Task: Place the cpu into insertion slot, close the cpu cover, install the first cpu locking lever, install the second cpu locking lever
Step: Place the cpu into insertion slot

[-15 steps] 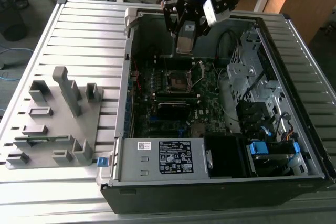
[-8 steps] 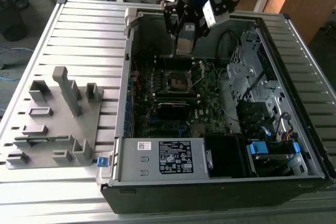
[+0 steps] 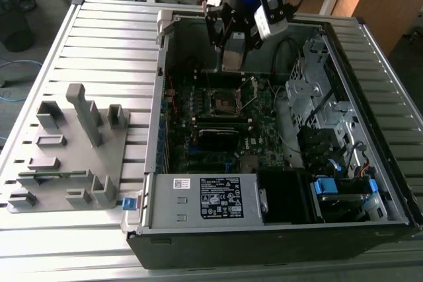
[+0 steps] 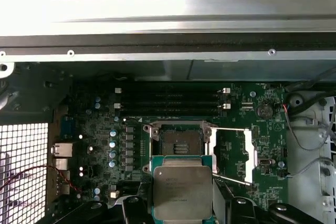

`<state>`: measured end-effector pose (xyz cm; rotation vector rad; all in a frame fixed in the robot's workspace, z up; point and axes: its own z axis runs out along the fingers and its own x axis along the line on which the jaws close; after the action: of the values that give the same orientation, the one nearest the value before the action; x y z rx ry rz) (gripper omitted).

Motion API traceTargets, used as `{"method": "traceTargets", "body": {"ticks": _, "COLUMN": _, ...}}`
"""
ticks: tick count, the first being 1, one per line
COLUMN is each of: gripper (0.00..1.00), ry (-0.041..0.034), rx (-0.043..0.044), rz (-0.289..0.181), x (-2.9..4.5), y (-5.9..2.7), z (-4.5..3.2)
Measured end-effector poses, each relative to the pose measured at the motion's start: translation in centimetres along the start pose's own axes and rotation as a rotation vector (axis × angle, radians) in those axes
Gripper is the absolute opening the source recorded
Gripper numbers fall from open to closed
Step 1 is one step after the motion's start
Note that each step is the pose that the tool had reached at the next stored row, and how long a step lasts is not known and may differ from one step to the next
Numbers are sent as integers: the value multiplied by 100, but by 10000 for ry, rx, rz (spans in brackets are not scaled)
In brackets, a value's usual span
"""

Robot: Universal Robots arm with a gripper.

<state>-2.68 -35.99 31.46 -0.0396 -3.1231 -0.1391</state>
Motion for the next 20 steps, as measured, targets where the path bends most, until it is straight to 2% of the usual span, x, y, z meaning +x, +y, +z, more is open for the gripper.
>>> {"method": "traceTargets", "body": {"ticks": 14, "gripper": 54, "ry": -4, "rx": -1, "rz": -6, "x": 0, "y": -3, "z": 35}}
{"method": "traceTargets", "body": {"ticks": 20, "gripper": 54, "ry": -20, "rx": 0, "rz": -7, "x": 0, "y": -9, "z": 102}}
